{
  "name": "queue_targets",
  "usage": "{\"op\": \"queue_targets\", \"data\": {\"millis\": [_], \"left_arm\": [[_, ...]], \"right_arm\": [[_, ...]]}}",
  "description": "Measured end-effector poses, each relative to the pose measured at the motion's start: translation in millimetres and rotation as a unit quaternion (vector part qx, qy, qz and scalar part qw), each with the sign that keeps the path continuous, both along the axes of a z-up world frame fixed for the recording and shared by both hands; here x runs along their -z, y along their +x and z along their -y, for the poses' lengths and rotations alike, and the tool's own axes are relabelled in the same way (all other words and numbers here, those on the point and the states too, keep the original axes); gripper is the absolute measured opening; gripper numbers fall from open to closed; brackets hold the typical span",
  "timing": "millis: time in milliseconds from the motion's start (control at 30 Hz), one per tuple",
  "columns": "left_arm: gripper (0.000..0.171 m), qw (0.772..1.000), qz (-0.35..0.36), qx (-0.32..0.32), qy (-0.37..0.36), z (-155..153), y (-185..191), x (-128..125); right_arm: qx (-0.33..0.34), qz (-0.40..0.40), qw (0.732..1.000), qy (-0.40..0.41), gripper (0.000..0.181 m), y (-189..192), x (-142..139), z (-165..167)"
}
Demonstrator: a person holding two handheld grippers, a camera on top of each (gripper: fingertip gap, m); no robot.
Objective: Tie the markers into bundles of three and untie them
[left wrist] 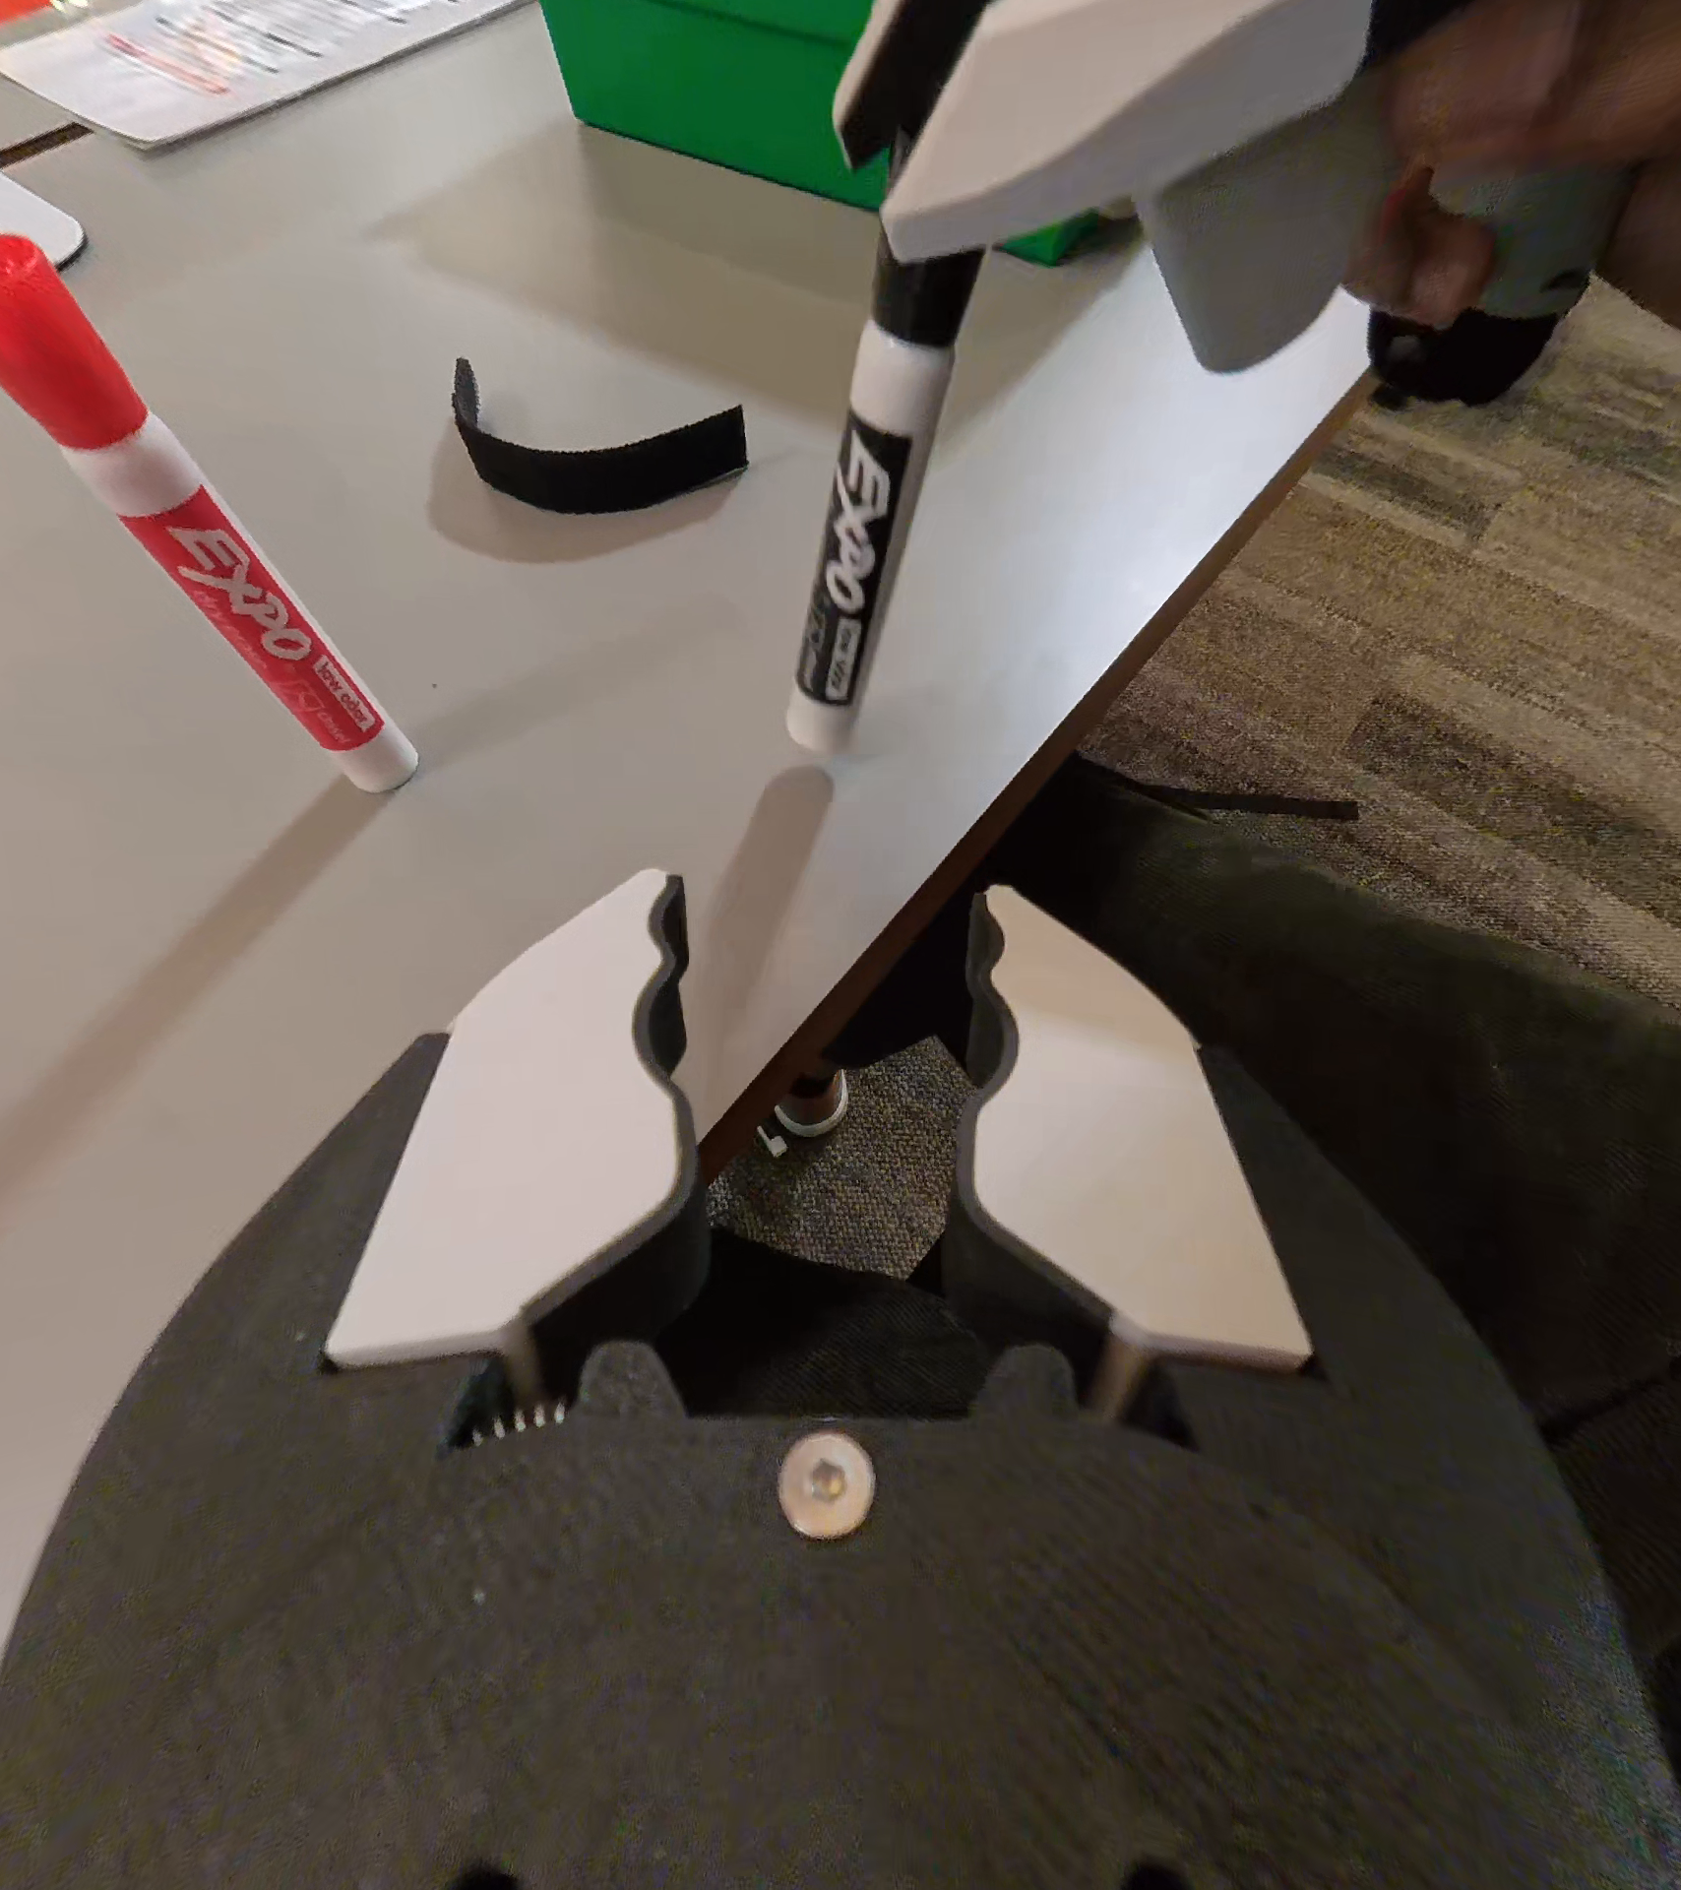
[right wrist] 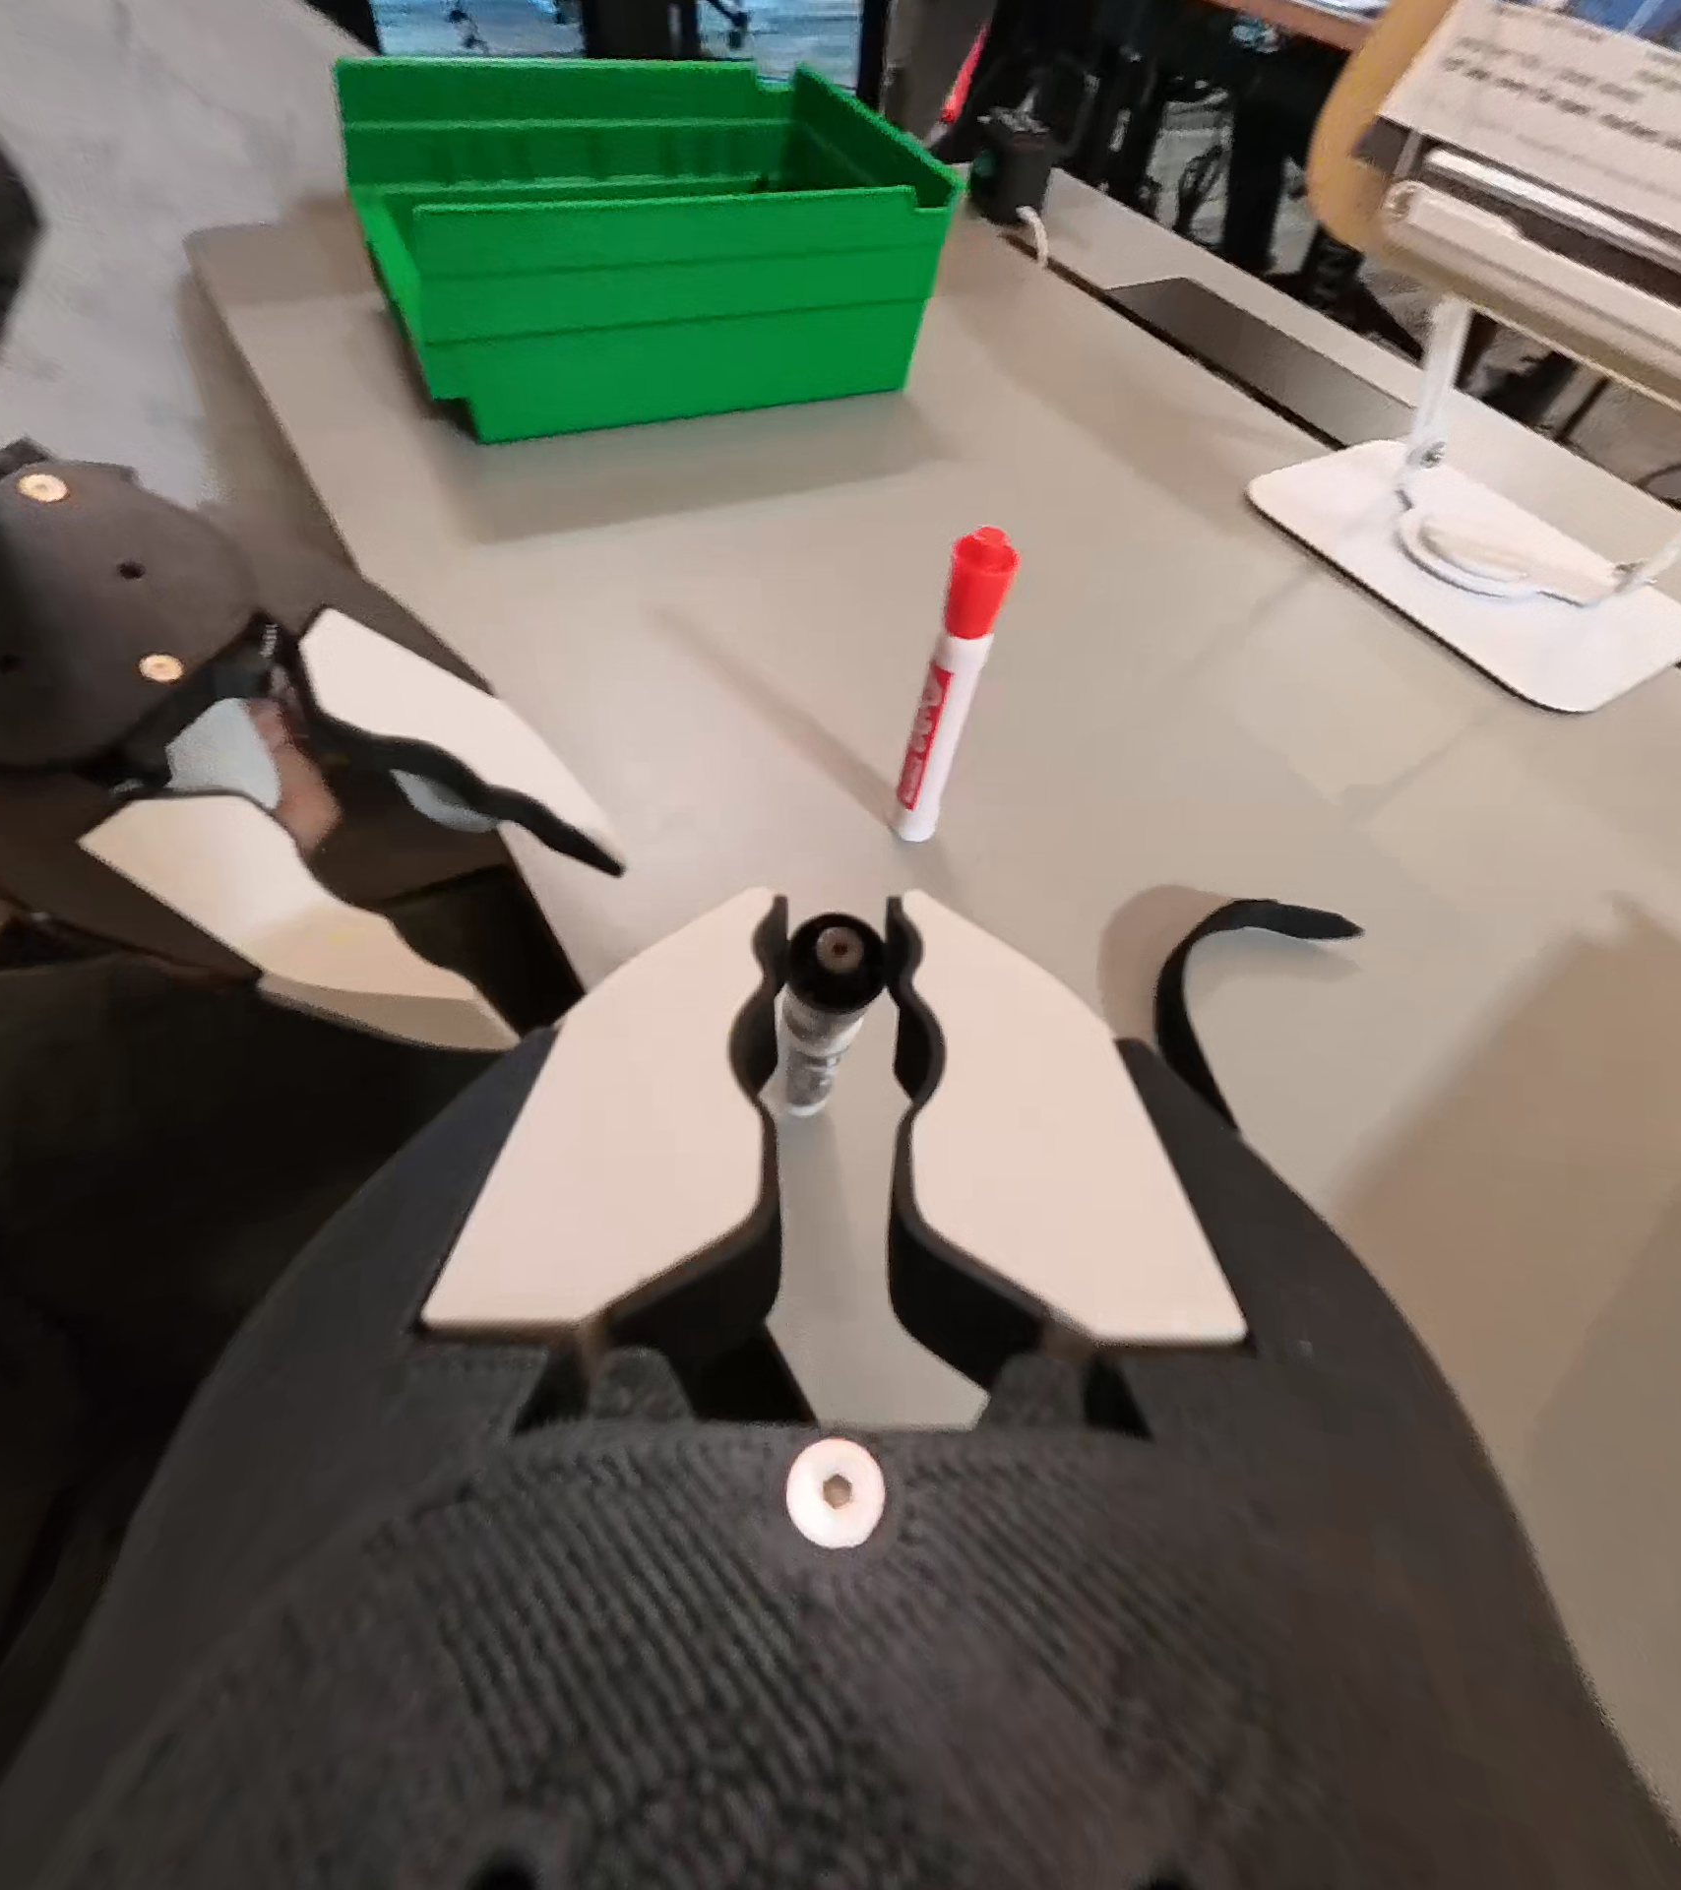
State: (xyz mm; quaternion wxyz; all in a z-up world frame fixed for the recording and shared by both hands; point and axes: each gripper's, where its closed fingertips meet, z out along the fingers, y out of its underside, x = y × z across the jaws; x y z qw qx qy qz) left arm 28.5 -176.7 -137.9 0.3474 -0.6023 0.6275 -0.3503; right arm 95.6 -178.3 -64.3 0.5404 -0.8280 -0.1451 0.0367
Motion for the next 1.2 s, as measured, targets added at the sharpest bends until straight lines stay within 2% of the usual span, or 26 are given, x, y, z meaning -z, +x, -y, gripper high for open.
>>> {"op": "queue_targets", "data": {"millis": [133, 267, 467, 633, 800, 1000, 1200], "left_arm": [[0.054, 1.0, -0.006, -0.012, -0.003, -3, -10, 3], [0.055, 0.999, -0.006, -0.047, 0.001, -16, -30, 2], [0.055, 0.993, 0.0, -0.115, -0.025, -37, -65, 1], [0.055, 0.986, -0.001, -0.165, -0.036, -50, -94, 3], [0.055, 0.979, -0.001, -0.201, -0.032, -57, -116, 3], [0.055, 0.975, -0.006, -0.222, -0.024, -61, -130, 5], [0.055, 0.974, -0.008, -0.223, -0.03, -61, -130, 7]], "right_arm": [[0.025, -0.022, 0.999, 0.01, 0.018, 19, -3, -7], [0.016, -0.035, 0.999, 0.013, 0.018, 25, -4, -22], [-0.002, -0.027, 1.0, 0.011, 0.018, 26, -7, -55], [0.002, 0.018, 1.0, -0.02, 0.018, 30, 3, -82], [-0.03, 0.004, 0.999, -0.045, 0.018, 17, 6, -102], [-0.011, 0.034, 0.998, -0.059, 0.018, 21, 10, -117], [-0.018, 0.011, 0.998, -0.056, 0.018, 17, 10, -119]]}}
